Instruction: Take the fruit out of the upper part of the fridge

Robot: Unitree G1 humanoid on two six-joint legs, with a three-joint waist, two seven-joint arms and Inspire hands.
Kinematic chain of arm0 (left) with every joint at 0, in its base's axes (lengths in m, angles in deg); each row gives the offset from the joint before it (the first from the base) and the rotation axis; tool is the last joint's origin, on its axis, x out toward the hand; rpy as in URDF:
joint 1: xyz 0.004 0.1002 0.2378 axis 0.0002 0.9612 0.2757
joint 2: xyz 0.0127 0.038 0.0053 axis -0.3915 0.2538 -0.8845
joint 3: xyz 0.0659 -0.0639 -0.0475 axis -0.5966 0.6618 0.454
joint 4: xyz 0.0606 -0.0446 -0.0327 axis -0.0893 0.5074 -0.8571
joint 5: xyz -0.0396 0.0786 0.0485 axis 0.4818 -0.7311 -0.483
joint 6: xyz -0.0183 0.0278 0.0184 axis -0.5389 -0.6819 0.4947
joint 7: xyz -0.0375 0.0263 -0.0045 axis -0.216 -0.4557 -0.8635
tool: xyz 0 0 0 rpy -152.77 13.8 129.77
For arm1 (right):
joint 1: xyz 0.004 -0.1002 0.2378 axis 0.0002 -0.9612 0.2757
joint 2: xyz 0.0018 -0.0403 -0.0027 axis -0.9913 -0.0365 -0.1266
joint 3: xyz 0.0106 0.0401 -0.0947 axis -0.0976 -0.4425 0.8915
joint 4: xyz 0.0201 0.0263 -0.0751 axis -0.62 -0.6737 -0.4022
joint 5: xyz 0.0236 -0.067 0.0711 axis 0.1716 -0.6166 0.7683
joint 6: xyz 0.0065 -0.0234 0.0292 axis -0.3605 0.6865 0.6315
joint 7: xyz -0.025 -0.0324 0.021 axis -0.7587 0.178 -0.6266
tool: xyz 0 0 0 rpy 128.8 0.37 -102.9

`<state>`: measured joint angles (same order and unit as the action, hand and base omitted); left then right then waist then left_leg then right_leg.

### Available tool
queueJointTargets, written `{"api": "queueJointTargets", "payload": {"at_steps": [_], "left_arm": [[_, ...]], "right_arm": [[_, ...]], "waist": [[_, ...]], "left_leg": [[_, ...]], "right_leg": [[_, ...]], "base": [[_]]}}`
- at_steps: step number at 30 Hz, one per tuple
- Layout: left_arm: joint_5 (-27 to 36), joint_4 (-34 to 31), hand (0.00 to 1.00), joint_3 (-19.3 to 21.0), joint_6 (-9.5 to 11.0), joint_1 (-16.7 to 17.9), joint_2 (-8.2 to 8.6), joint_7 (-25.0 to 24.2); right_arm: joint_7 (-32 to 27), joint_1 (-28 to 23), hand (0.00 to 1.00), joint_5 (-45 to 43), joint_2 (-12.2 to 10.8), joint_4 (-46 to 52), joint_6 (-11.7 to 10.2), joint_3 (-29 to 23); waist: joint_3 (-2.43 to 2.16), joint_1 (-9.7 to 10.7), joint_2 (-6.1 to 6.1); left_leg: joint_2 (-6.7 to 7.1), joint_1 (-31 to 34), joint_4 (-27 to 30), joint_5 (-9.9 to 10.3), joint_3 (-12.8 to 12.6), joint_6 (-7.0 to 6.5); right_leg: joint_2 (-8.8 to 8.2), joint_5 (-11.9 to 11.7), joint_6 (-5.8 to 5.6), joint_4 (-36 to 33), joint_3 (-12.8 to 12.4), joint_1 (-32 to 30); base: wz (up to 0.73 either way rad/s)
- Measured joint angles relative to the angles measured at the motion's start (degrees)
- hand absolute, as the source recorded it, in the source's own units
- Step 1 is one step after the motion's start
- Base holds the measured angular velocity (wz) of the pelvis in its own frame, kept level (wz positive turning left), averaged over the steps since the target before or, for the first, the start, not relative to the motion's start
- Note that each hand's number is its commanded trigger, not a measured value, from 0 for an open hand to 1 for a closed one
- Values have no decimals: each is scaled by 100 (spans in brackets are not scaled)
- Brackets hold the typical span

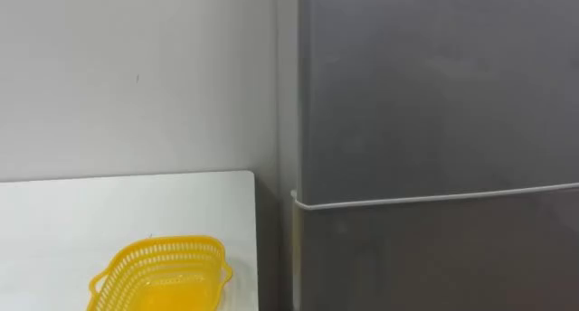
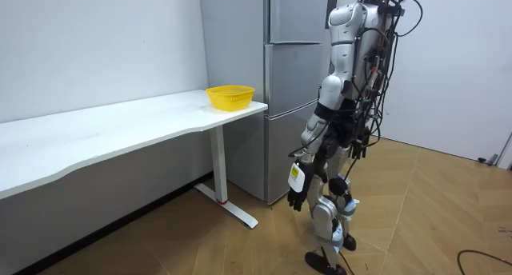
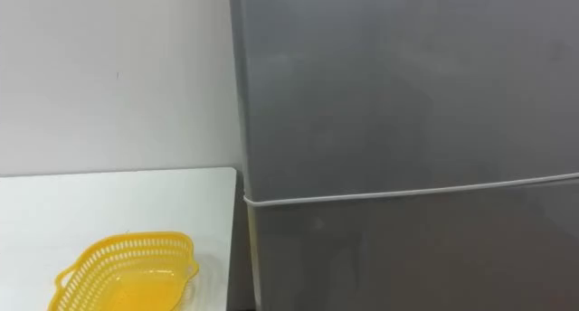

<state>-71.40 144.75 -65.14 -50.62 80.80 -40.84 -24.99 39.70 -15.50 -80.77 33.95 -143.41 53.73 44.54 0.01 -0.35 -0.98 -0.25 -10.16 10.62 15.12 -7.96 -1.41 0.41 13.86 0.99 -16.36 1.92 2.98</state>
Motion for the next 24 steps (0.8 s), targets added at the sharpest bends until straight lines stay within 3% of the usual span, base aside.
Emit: {"api": "queueJointTargets", "payload": {"at_steps": [15, 19, 24], "left_arm": [[127, 120, 0, -2, -52, 73, 0, 146], [644, 182, 0, 48, -54, 62, 10, 188], [1333, 155, 0, 399, -54, 142, 52, 378]], "right_arm": [[-135, -8, 0, -3, 0, -52, -2, -3], [-138, -7, 0, -1, -4, -67, 1, -6], [-129, -19, 0, 60, -5, -100, 25, -12]], "waist": [[8, 11, -3], [11, 7, 16], [16, -2, 62]], "left_leg": [[1, -58, 5, -1, 17, 1], [1, -58, 11, -1, 14, 1], [7, -104, 11, -1, 31, 0]], "right_leg": [[-12, -2, -2, 74, 6, 111], [-10, -1, -1, 70, -13, 97], [-20, -1, -2, 77, 38, 154]], "base": [[0], [0], [1]]}}
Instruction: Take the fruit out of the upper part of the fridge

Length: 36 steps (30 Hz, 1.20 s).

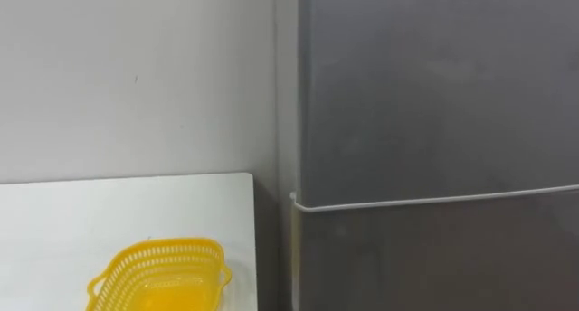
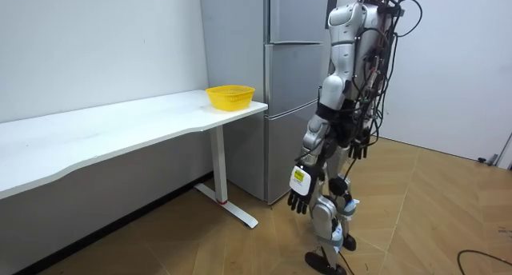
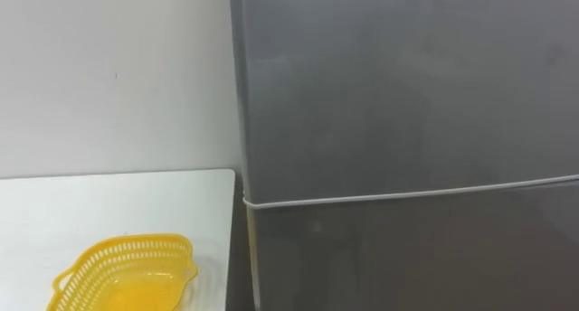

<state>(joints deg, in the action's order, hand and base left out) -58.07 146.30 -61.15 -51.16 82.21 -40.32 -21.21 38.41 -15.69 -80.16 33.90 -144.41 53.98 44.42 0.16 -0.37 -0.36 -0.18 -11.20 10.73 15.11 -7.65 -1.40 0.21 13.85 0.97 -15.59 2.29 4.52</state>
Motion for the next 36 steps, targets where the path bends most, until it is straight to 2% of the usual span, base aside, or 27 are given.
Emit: {"api": "queueJointTargets", "payload": {"at_steps": [5, 9, 11, 13, 15, 16, 18, 19, 22, 23, 24, 26, 28, 30, 36], "left_arm": [[783, 5, 0, 157, 6, -23, 3, 397], [1658, 5, 0, 232, 9, 68, -14, 660], [2003, -20, 0, 450, 0, 81, -11, 792], [2665, -333, 0, 918, 23, 86, -7, 1023], [3825, -1025, 0, 1243, 330, 75, -5, 1356], [4119, -1175, 0, 1304, 421, 52, -3, 1413], [5065, -1433, 0, 1466, 799, -102, -15, 1587], [5439, -1626, 0, 1519, 902, -165, -13, 1709], [6000, -2301, 0, 1613, 1076, -127, 0, 2068], [6099, -2398, 0, 1631, 1131, -125, 0, 2153], [6193, -2603, 0, 1655, 1216, -127, 1, 2327], [6261, -2942, 0, 1776, 1311, -112, 53, 2552], [6253, -3249, 0, 1858, 1377, -104, 97, 2773], [6233, -4030, 0, 1867, 1392, 27, 106, 3106], [5989, -5796, 0, 1798, 1790, 50, 94, 3611]], "right_arm": [[-27, 14, 0, 104, -7, 6, 45, -5], [-57, 16, 0, 113, -6, 2, 25, -8], [-50, 14, 0, 115, -6, -1, -31, -119], [-64, 4, 0, 123, -6, 2, -75, -217], [-84, 3, 0, 108, 8, 12, -86, -312], [-91, 11, 0, 111, 10, 11, -95, -379], [-125, 21, 0, 112, 45, 17, -189, -491], [-138, 6, 0, 116, 52, 53, -251, -491], [-169, -20, 0, 115, 53, 90, -293, -582], [-189, -30, 0, 115, 55, 91, -294, -625], [-215, -63, 0, 113, 62, 92, -298, -671], [-256, -111, 0, 117, 66, 83, -319, -672], [-281, -177, 0, 113, 66, 80, -331, -671], [-277, -259, 0, 103, 50, 153, -381, -671], [-225, -263, 0, 34, 32, 141, -471, -654]], "waist": [[6, -1, 3], [4, -18, 30], [0, -20, 48], [15, -52, 48], [25, -146, 33], [25, -156, 34], [22, -194, 71], [22, -186, 76], [7, -216, 79], [6, -232, 64], [-46, -307, 111], [-75, -401, 117], [-76, -464, 116], [-65, -479, 100], [-13, -449, 82]], "left_leg": [[-14, 6, -3, 1, 32, 0], [-30, 16, -9, 5, 48, -3], [-30, 8, -11, 5, 80, -3], [-30, 18, -2, 4, 127, -2], [-30, 20, 2, 2, 156, -1], [-30, 30, 2, 2, 164, -1], [-20, 36, -3, 2, 184, -2], [-6, 48, -8, 1, 193, -3], [3, 61, -56, 2, 177, -3], [3, 60, -68, 1, 174, -4], [5, 42, -76, 1, 150, -4], [5, 46, -69, 0, 142, -4], [1, 44, -52, 0, 158, -4], [-2, -3, -42, 0, 178, -4], [7, -24, -40, 1, 235, -3]], "right_leg": [[-55, 8, -4, 4, 81, 45], [-52, 5, -7, 5, 122, 42], [-14, -7, -12, 22, 107, 44], [-18, -15, -5, 24, 121, 54], [-54, -15, -4, 8, 176, 65], [-61, -15, -3, 7, 192, 69], [-80, -12, -6, 0, 241, 69], [-78, -12, -8, -6, 245, 55], [-52, -12, -7, -10, 231, 9], [-48, -12, -8, -7, 226, 3], [-38, -13, -7, -5, 202, -20], [-25, -20, 0, -12, 187, -45], [-20, -20, 1, -15, 187, -27], [-20, -21, 2, 4, 221, 52], [-23, -21, 2, 105, 243, 123]], "base": [[7], [5], [5], [9], [6], [4], [5], [0], [-3], [-7], [-9], [-9], [-2], [6], [3]]}}
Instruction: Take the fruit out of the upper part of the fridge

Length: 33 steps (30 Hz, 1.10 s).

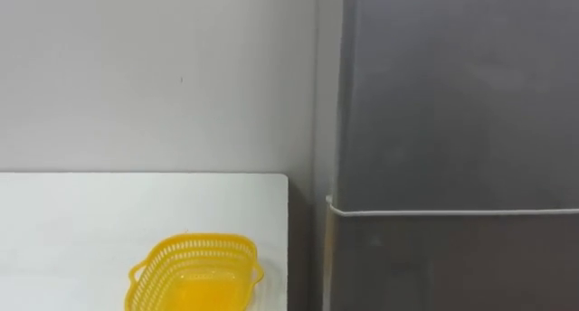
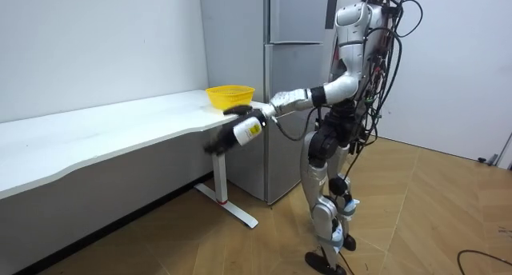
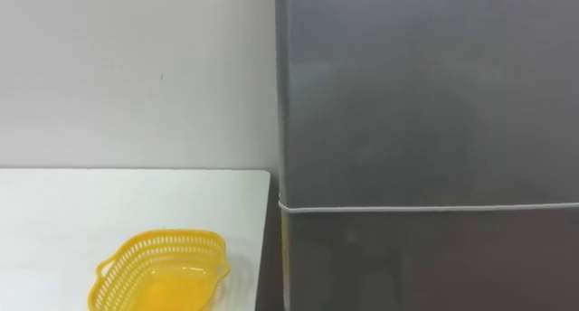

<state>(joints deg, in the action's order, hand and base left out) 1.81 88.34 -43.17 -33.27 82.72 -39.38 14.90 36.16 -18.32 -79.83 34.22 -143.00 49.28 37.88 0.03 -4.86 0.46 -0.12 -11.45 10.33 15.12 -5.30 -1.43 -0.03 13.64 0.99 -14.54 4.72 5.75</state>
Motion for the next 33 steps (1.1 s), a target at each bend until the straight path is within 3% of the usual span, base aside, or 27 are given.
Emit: {"api": "queueJointTargets", "payload": {"at_steps": [6, 11, 15, 20, 24, 27, 33], "left_arm": [[-1319, -1236, 0, -16, 211, 11, -1, 264], [-1904, -1967, 0, -210, 229, 3, -21, 201], [-2312, -2373, 0, -484, 221, 0, -116, -307], [-2381, -2964, 0, -752, 58, -14, -244, -818], [-2335, -3427, 0, -1161, 36, -231, -480, -1597], [-2264, -3627, 0, -1301, -4, -479, -531, -2151], [-2264, -3771, 0, -1441, -94, -667, -536, -3044]], "right_arm": [[64, -86, 0, -117, -6, -18, 8, 1], [237, -52, 0, -115, -7, -9, -5, 0], [409, -51, 0, -116, -6, -11, -1, -2], [629, 78, 0, -148, -4, -49, 9, 2], [674, 122, 0, -150, -8, -87, 3, 4], [737, 197, 0, -147, 16, -89, 1, 4], [863, 236, 0, -158, 36, -105, 8, 5]], "waist": [[-1, 38, 16], [17, 157, -10], [20, 185, -18], [41, 398, -44], [55, 492, -74], [56, 638, -81], [43, 692, -53]], "left_leg": [[-1, 33, -46, 0, 87, 1], [11, 90, 53, 0, 153, 1], [-1, 70, 53, 0, 152, 0], [-5, 85, 50, -1, 163, 1], [-7, 81, 49, -1, 79, 1], [-11, 87, 47, -1, 69, 1], [-13, 97, 48, -1, 57, 1]], "right_leg": [[10, -3, -4, -12, 36, -10], [-9, -3, -2, 6, 70, -24], [-9, -4, -3, 64, 66, 18], [-4, -4, -3, 89, 74, 16], [13, -7, 1, 77, -2, -17], [13, -9, 2, 77, -6, -27], [42, -15, 11, 10, -107, -96]], "base": [[5], [5], [0], [0], [-10], [-4], [-12]]}}
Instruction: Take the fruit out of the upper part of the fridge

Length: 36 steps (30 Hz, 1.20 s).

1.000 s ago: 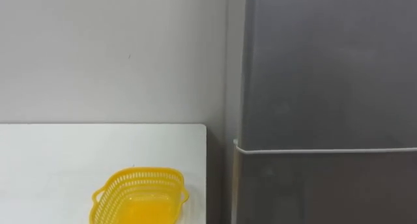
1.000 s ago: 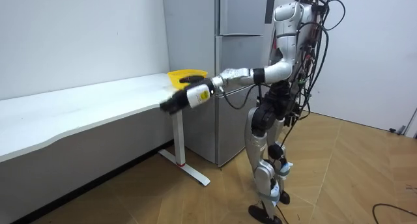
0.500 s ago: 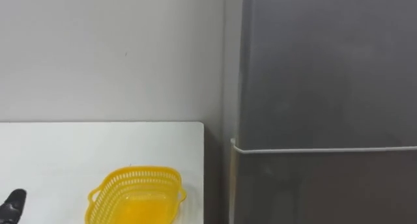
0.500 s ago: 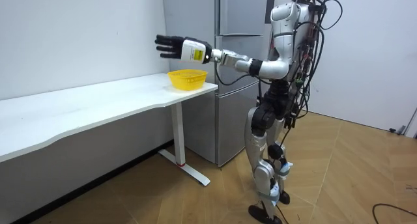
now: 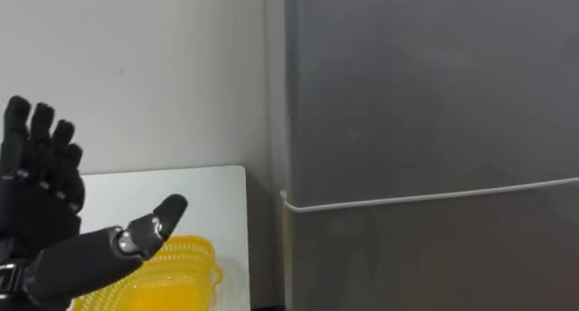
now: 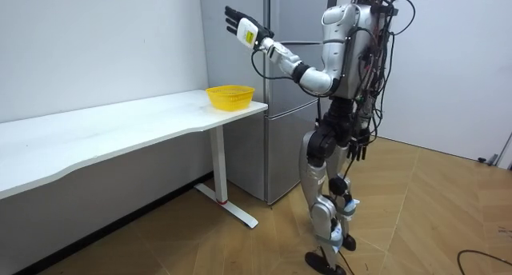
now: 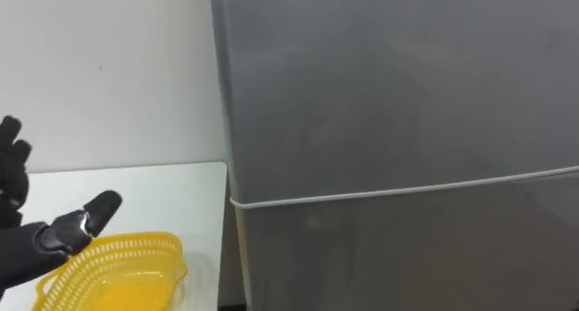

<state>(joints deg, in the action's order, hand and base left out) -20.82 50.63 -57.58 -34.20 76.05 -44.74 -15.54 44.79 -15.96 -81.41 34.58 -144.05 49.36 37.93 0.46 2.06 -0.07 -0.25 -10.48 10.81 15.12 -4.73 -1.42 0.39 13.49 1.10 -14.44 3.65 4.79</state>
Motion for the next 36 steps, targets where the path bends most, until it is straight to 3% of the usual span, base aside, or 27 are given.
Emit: {"api": "queueJointTargets", "payload": {"at_steps": [5, 7, 14, 18, 28, 36], "left_arm": [[-1, 10, 0, -178, -249, -35, 1, -552], [2, 10, 0, -325, -359, -212, 0, -805], [2, 10, 0, -430, -420, -418, 0, -1413], [5, 11, 0, -575, -525, -437, -3, -1698], [-2, 11, 0, -779, -653, -448, -32, -2114], [-3, 11, 0, -779, -653, -462, -96, -2251]], "right_arm": [[0, 100, 0, -187, 2, -46, 0, 57], [-18, 131, 0, -187, 12, -51, 0, 56], [-4, 181, 0, -187, 22, -47, 24, 56], [49, 167, 0, -184, 70, -66, 65, 56], [46, 165, 0, -183, 80, -251, 136, 56], [35, 205, 0, -186, 80, -254, 177, 62]], "waist": [[1, 109, 5], [8, 113, 29], [0, 249, 202], [-16, 382, 232], [-7, 425, 210], [36, 415, 130]], "left_leg": [[-27, -7, 1, 0, 1, 0], [-29, -13, 2, 0, -55, 0], [-26, -17, 4, 0, -141, 0], [-15, 16, 2, 0, -149, 0], [-26, 9, 0, -1, -152, 1], [-27, 21, -4, -1, -154, 1]], "right_leg": [[3, -4, 4, -14, 2, 6], [-8, -8, 3, -4, 13, 13], [-3, -30, 2, -27, -43, -19], [-8, -29, 2, -40, -58, -82], [-16, -35, 11, -42, -57, -81], [-9, -35, 11, -18, -55, -84]], "base": [[-1], [0], [-5], [0], [0], [0]]}}
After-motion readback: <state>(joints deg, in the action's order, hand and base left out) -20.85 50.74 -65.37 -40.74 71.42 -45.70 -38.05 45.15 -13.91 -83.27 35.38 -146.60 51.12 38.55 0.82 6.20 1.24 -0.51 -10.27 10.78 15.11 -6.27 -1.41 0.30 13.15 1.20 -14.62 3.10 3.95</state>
